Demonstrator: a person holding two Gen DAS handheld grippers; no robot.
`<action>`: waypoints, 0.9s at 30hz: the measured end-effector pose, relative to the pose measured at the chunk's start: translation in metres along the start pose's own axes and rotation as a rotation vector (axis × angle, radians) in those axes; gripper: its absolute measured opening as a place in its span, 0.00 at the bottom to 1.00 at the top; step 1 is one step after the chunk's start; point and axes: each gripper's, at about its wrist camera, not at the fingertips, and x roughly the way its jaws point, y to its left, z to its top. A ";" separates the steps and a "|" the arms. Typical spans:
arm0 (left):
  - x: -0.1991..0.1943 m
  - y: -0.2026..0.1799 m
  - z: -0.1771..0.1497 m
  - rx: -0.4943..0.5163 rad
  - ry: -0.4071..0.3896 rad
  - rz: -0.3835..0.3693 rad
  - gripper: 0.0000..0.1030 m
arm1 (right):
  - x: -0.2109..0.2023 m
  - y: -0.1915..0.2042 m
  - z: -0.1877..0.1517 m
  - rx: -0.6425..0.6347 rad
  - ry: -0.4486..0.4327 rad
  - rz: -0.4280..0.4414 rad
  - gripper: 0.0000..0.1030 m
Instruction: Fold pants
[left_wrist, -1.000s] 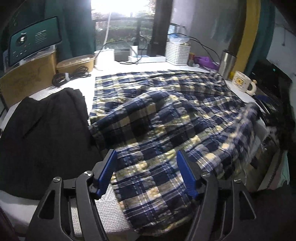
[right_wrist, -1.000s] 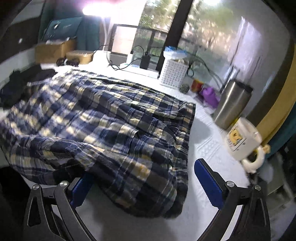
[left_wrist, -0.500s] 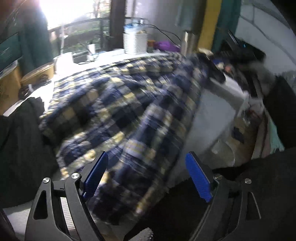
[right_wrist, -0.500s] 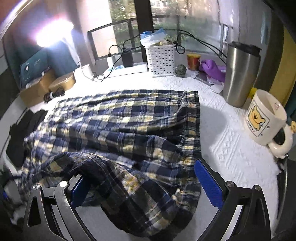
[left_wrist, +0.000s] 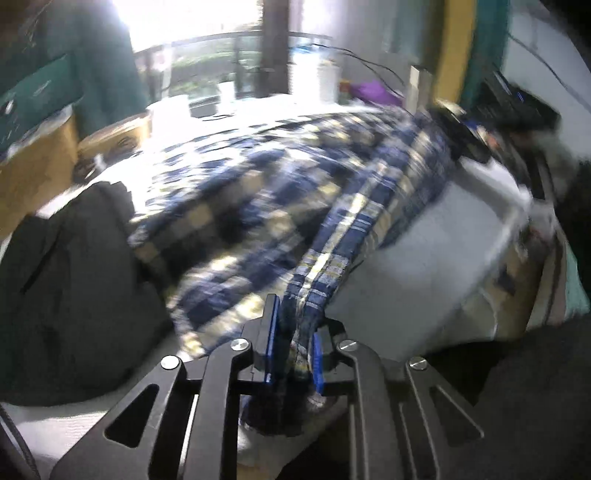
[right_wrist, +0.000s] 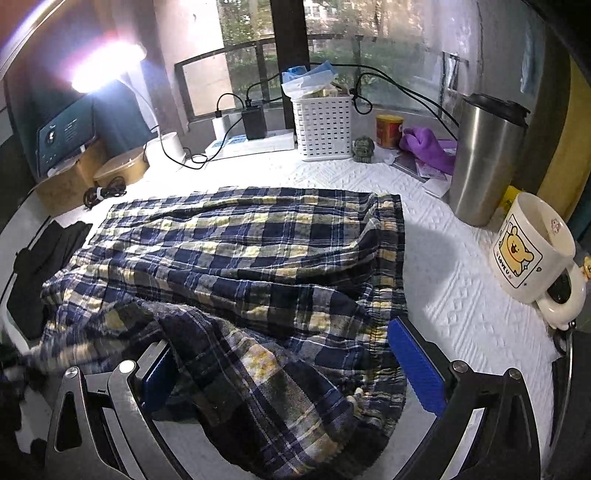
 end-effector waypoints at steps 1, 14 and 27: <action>0.001 0.006 0.003 -0.013 0.000 -0.002 0.13 | 0.000 0.000 0.000 -0.009 0.000 -0.003 1.00; 0.014 0.049 0.046 -0.126 0.014 -0.018 0.45 | 0.022 -0.008 -0.002 -0.024 0.028 0.010 1.00; 0.028 0.035 0.031 -0.068 0.008 0.038 0.66 | -0.018 0.008 -0.024 -0.266 -0.044 -0.078 1.00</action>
